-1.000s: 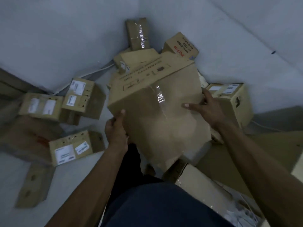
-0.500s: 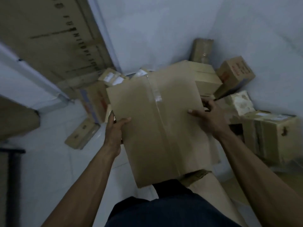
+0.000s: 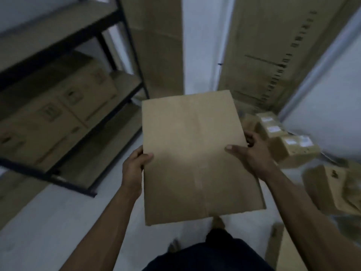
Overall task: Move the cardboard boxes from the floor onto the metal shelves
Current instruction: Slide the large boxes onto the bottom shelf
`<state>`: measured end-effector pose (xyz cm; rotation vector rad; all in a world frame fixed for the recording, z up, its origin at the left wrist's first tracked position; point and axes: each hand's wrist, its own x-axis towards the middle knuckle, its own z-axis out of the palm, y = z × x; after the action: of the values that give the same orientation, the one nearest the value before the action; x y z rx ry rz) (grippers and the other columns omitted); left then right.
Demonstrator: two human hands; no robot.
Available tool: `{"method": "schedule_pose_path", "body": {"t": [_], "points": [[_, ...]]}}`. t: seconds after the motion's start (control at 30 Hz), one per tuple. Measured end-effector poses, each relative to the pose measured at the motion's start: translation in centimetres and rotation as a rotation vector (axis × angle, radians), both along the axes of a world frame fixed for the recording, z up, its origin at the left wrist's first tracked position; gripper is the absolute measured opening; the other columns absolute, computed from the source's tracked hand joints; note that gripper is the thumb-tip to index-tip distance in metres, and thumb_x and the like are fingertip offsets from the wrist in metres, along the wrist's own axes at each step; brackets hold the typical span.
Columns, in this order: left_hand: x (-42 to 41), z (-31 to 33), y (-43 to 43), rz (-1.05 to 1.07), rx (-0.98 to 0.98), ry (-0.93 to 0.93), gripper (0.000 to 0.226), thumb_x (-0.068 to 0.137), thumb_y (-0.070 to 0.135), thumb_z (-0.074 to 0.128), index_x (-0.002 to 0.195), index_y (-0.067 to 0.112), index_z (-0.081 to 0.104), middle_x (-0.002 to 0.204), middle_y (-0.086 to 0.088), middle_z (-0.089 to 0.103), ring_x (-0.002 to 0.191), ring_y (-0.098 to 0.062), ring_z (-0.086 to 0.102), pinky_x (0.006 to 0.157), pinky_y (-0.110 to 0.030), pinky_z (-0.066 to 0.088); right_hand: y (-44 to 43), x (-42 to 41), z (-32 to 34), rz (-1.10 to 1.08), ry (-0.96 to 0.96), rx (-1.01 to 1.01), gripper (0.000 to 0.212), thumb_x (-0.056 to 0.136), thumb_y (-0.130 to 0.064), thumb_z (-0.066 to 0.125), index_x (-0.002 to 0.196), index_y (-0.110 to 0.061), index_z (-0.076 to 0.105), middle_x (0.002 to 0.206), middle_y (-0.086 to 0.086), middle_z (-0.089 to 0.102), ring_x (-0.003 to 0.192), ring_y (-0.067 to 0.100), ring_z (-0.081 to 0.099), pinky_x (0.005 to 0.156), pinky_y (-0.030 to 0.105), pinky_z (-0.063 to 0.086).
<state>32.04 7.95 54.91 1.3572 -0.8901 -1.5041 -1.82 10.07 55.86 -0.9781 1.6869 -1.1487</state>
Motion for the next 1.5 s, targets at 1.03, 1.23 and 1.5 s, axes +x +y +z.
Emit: {"method": "schedule_pose_path", "body": {"t": [1.03, 1.23, 1.5], "points": [[30.5, -28.7, -13.0, 0.741, 0.560, 0.114, 0.052, 0.091, 0.015, 0.056, 0.138, 0.035, 0.053, 0.129, -0.008, 0.066, 0.113, -0.037, 0.064, 0.094, -0.058, 0.054, -37.3, 40.0, -30.1, 0.963, -0.065, 0.646, 0.114, 0.045, -0.038, 0.093, 0.146, -0.048, 0.042, 0.132, -0.017, 0.063, 0.119, 0.013, 0.061, 0.101, 0.042, 0.052], [35.2, -34.0, -14.8, 0.754, 0.474, 0.036, 0.068, 0.072, 0.025, 0.064, 0.138, 0.039, 0.052, 0.131, -0.004, 0.064, 0.117, -0.035, 0.061, 0.095, -0.058, 0.052, -39.7, 45.9, -36.5, 0.941, -0.079, 0.547, 0.102, 0.051, -0.019, 0.087, 0.142, -0.046, 0.049, 0.114, -0.024, 0.070, 0.114, 0.014, 0.063, 0.098, 0.045, 0.054], [40.9, -38.9, -16.3, 0.855, 0.362, -0.093, 0.052, 0.086, 0.017, 0.068, 0.133, 0.035, 0.057, 0.127, 0.004, 0.065, 0.113, -0.026, 0.062, 0.086, -0.044, 0.055, -42.3, 52.7, -41.4, 0.981, -0.007, 0.440, 0.105, 0.065, 0.002, 0.078, 0.153, -0.038, 0.036, 0.141, -0.005, 0.056, 0.126, 0.023, 0.054, 0.106, 0.051, 0.048]]}}
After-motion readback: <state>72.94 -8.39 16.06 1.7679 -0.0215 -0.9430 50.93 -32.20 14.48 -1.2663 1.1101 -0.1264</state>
